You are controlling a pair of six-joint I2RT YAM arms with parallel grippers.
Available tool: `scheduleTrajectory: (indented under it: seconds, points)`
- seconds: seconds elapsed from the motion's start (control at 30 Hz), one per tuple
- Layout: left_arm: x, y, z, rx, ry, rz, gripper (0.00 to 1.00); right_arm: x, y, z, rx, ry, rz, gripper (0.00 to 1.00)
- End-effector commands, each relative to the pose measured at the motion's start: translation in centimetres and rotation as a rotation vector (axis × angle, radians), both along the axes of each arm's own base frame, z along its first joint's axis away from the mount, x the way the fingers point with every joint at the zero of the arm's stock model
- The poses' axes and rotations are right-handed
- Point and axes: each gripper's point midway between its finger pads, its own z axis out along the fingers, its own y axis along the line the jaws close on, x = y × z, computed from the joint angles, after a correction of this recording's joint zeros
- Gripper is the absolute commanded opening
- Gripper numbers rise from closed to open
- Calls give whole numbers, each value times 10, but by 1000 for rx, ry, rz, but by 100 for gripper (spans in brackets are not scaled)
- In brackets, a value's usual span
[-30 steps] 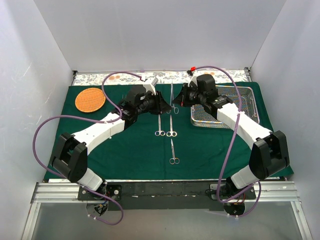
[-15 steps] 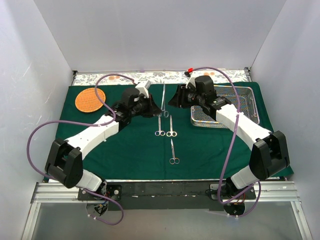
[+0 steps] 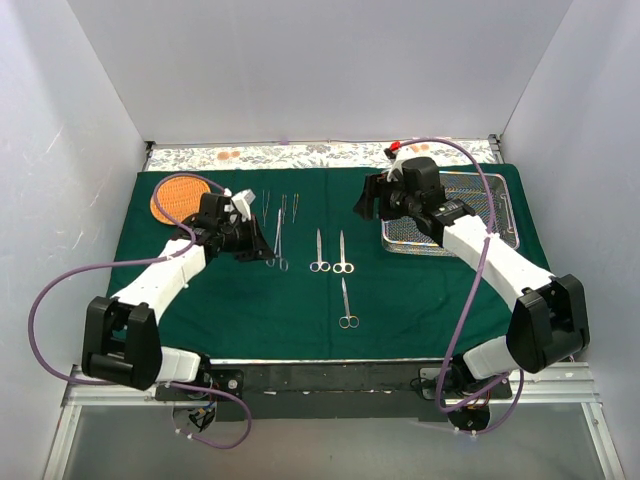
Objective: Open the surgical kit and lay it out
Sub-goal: Place the medical item in the surgical kit.
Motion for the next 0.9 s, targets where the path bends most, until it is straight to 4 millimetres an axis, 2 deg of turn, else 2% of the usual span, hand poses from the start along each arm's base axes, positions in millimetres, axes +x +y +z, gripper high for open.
scheduleTrajectory:
  seconds: [0.0,0.33,0.47,0.63,0.77,0.83,0.87]
  points:
    - [-18,16,-22,0,126,3,0,4,-24,2,-56,-45,-56,79]
    - [-7,37,-55,5,219,47,0,6,-39,-17,-78,-4,-81,78]
    - [-1,45,-61,16,252,71,0,7,-43,-22,-84,6,-85,78]
    - [-6,51,-69,46,282,86,0,10,-49,-26,-89,16,-99,77]
    - [-5,61,-77,100,308,124,6,11,-51,-30,-91,26,-100,77]
    - [-3,69,-83,148,329,147,15,13,-51,-31,-92,29,-101,76]
    - [-3,72,-86,165,336,156,16,13,-51,-32,-93,30,-100,76]
